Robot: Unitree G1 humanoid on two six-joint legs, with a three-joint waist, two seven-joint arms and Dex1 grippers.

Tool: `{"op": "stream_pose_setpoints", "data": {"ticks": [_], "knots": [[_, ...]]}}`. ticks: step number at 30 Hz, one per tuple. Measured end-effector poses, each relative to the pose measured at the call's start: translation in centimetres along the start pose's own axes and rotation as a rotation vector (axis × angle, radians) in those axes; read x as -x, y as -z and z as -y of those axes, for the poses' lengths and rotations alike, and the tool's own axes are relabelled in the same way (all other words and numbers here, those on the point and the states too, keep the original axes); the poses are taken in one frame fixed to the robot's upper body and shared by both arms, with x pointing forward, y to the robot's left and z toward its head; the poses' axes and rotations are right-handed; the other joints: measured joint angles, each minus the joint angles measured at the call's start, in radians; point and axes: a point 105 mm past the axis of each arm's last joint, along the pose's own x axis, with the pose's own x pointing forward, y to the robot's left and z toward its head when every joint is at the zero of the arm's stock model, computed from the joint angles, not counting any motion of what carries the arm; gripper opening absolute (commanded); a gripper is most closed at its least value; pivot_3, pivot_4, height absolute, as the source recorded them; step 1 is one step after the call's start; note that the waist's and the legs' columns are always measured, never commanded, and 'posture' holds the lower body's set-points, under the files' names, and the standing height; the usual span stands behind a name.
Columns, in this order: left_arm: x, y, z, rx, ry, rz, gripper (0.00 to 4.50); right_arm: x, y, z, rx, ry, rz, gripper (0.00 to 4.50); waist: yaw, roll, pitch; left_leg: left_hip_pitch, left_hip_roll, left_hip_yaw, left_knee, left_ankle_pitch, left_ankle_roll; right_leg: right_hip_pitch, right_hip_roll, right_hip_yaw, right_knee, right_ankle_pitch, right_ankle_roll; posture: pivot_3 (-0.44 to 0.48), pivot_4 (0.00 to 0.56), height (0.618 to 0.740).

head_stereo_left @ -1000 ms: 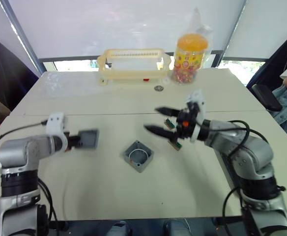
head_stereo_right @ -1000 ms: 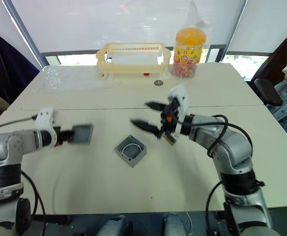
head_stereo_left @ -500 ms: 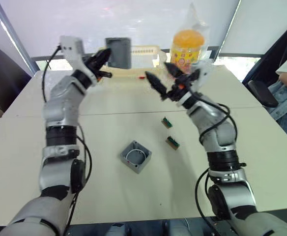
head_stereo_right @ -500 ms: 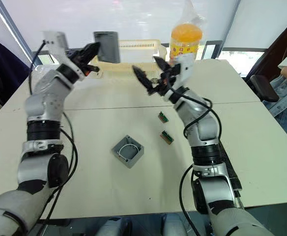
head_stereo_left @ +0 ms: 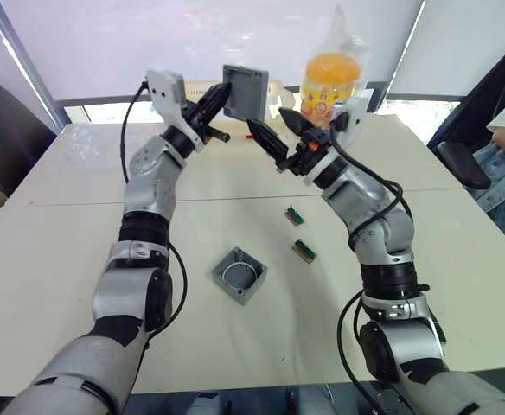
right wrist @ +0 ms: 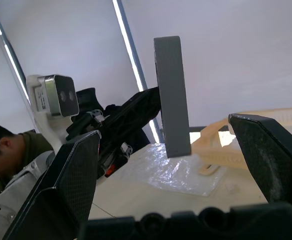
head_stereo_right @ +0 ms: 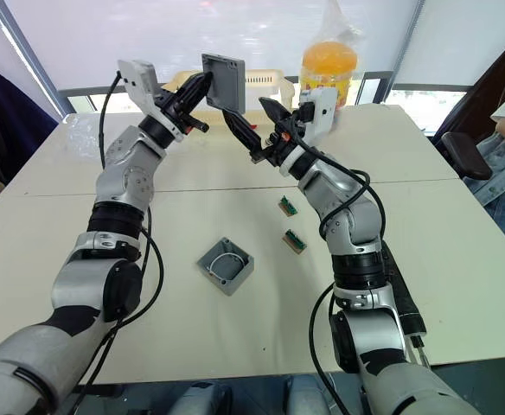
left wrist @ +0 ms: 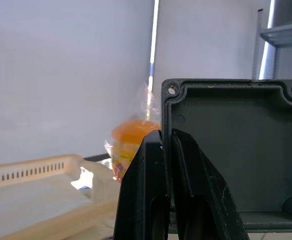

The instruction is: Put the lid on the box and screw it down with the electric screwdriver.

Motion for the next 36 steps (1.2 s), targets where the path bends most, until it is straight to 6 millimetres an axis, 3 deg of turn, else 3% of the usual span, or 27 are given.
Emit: {"op": "stream_pose_setpoints", "data": {"ticks": [8, 11, 18, 25, 26, 27, 32, 36], "knots": [[0.0, -0.4, 0.7, -0.020, 0.035, 0.017, 0.05, -0.3, -0.3, 0.1, -0.073, 0.025, 0.025, 4.50, 0.000, 0.000, 0.000, 0.000, 0.000, 0.000, 0.000, 0.000, 0.000, -0.001, 0.000, 0.000, 0.001, 0.000, 0.000, 0.000, 0.150, 0.740], [0.2, -0.1, 0.8, -0.016, 0.037, 0.010, 0.00, -0.4, -0.6, 0.1, -0.076, 0.025, 0.032, 3.66, 0.000, 0.000, 0.000, 0.000, 0.000, 0.000, 0.000, 0.000, 0.000, -0.001, 0.001, 0.000, 0.001, 0.000, 0.000, 0.000, 0.150, 0.740], [0.5, 0.0, 1.5, -0.024, 0.056, 0.007, 0.00, -0.3, -0.5, 0.2, -0.078, 0.036, 0.029, 0.18, 0.001, 0.000, 0.000, 0.000, 0.000, 0.000, 0.000, 0.000, 0.000, -0.001, 0.001, 0.001, 0.001, 0.000, 0.000, 0.000, 0.150, 0.740], [0.8, 0.0, 1.3, -0.054, 0.084, -0.032, 0.00, -0.2, 0.0, 0.0, -0.057, 0.021, -0.005, 0.19, 0.000, 0.000, 0.000, 0.000, 0.001, 0.000, 0.000, 0.000, 0.000, -0.001, 0.001, 0.001, 0.001, 0.000, 0.000, 0.000, 0.150, 0.740], [0.9, -0.1, 1.3, -0.060, 0.097, -0.039, 0.69, -0.1, -0.1, -0.1, -0.051, 0.018, -0.007, 0.19, 0.000, 0.000, 0.000, 0.000, 0.001, 0.000, 0.000, 0.000, 0.000, -0.001, 0.001, 0.001, 0.001, 0.000, 0.000, 0.000, 0.150, 0.740], [1.0, -0.3, 1.3, -0.075, 0.113, -0.049, 0.96, 0.0, -0.1, -0.1, -0.038, 0.009, -0.014, 0.19, 0.000, 0.000, 0.000, 0.000, 0.001, 0.000, 0.000, 0.000, 0.000, -0.001, 0.002, 0.001, 0.001, 0.000, 0.000, 0.000, 0.150, 0.740], [1.2, -0.6, 1.5, -0.091, 0.152, -0.070, 3.46, 0.2, 0.5, -0.2, 0.026, -0.006, -0.042, 0.19, 0.000, 0.000, 0.000, 0.000, 0.001, 0.000, 0.000, 0.000, 0.000, -0.001, 0.002, 0.001, 0.001, 0.000, 0.000, 0.000, 0.150, 0.740], [3.3, 0.4, 0.7, -0.059, 0.143, -0.149, 3.46, 0.6, -0.4, -0.3, 0.195, -0.030, -0.013, 0.19, -0.007, 0.000, 0.000, 0.000, 0.001, -0.001, 0.000, 0.000, 0.000, -0.001, 0.002, 0.001, 0.001, 0.000, 0.000, 0.000, 0.150, 0.740]]}}
